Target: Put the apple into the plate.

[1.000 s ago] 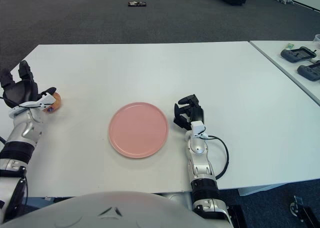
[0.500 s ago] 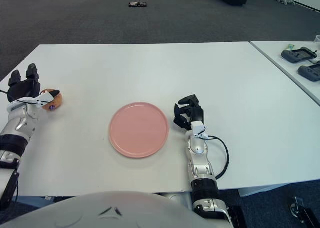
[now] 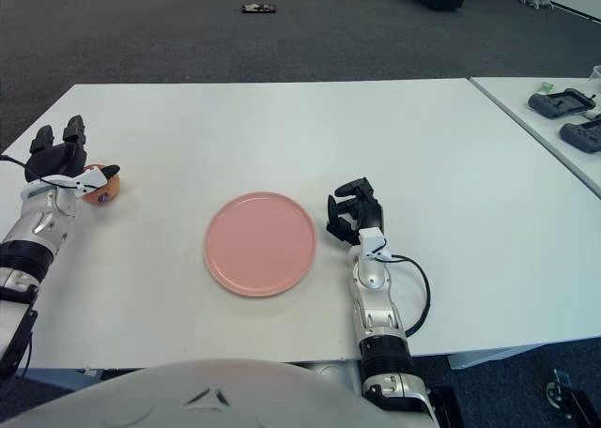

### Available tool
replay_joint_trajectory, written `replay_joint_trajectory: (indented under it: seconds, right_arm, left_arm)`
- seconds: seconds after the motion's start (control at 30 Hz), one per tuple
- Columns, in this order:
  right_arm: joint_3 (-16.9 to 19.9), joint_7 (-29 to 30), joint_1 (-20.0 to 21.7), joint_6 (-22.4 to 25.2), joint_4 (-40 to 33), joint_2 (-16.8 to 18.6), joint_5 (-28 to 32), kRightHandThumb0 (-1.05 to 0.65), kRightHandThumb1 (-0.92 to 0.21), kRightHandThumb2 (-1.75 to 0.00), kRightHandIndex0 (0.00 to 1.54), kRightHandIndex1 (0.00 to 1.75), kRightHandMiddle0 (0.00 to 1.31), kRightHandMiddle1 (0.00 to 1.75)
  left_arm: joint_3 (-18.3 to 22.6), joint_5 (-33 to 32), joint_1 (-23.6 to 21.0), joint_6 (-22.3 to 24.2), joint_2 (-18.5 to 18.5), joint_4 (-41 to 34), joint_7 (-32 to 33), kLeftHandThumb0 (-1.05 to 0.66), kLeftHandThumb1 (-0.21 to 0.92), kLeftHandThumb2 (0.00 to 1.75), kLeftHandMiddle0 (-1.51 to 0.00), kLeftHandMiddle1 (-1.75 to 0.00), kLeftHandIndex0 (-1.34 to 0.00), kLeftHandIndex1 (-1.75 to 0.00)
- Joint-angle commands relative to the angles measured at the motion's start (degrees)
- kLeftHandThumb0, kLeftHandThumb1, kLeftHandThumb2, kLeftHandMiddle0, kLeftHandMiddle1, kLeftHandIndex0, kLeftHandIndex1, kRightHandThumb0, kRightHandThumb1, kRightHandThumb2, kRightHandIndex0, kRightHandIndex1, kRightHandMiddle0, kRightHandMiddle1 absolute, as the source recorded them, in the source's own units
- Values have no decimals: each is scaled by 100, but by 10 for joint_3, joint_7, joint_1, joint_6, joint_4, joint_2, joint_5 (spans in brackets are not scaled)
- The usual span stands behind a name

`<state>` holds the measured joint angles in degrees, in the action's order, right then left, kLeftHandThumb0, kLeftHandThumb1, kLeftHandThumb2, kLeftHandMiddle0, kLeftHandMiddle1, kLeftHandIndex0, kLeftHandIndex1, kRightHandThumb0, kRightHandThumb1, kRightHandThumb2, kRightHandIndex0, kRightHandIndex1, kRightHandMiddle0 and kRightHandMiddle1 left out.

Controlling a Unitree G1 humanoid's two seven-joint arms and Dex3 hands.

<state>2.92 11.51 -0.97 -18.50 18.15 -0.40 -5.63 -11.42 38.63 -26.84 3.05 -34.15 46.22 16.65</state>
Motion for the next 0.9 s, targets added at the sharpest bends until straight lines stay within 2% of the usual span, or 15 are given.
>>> replay_joint_trajectory:
  seconds: [0.0,0.47,0.87]
  right_arm:
    - [4,0,-5,16,12,-4,-2,-39,-64,-92,54,143,36,175]
    - [3,2,-10,12,6,-2,-2,-38,-65,-90,55,142,35,175]
    - [3,2,-12,11,3,-2,-2,-38,-65,-91,55,142,35,175]
  left_arm:
    - [-23,-3,1,-21,19,47,-4,-101,70,68,0,0,0,0]
    - [-49,-24,-4,-82,33,82,-14,-101,71,69,0,0,-2,-2]
    - [-65,-35,11,-96,50,82,-34,-101,74,67,0,0,0,-33]
